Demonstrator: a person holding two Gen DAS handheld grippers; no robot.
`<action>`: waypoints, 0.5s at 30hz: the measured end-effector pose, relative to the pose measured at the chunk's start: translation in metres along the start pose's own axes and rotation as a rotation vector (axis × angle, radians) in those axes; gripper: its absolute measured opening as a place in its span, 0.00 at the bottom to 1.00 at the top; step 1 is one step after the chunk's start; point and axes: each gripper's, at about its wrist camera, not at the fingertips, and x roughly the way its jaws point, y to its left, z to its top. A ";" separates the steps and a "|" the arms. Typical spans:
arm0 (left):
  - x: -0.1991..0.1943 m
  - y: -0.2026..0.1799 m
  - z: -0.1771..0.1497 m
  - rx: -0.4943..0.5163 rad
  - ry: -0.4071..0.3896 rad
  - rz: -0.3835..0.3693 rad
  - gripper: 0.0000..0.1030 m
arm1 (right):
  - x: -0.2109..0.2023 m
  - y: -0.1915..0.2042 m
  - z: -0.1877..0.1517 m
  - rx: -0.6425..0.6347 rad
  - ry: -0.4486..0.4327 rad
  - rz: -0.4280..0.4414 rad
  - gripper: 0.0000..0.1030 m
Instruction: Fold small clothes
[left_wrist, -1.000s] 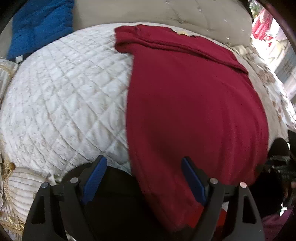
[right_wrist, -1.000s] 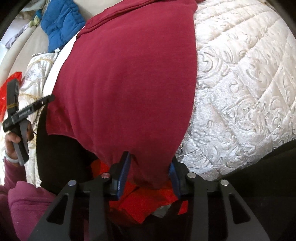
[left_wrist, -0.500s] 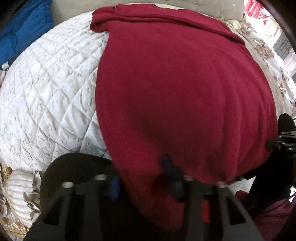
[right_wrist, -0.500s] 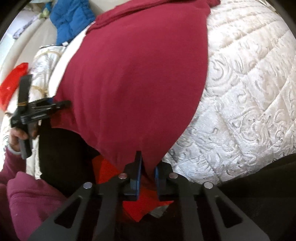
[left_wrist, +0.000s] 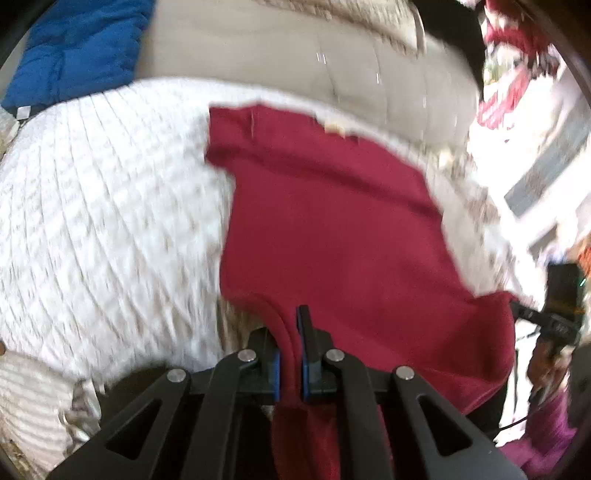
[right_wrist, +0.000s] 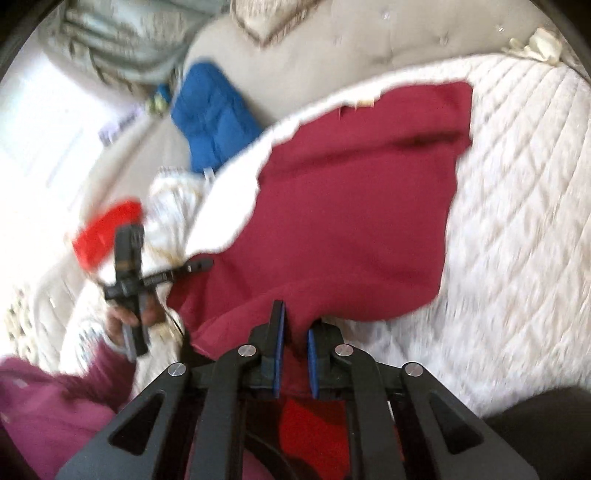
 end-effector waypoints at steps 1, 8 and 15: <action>-0.003 0.000 0.010 -0.011 -0.019 -0.009 0.08 | -0.003 -0.002 0.007 0.012 -0.028 0.011 0.00; 0.012 -0.021 0.089 -0.028 -0.146 -0.015 0.07 | -0.008 -0.013 0.084 0.027 -0.202 -0.063 0.00; 0.094 -0.009 0.169 -0.096 -0.134 0.050 0.07 | 0.033 -0.055 0.173 0.097 -0.217 -0.151 0.00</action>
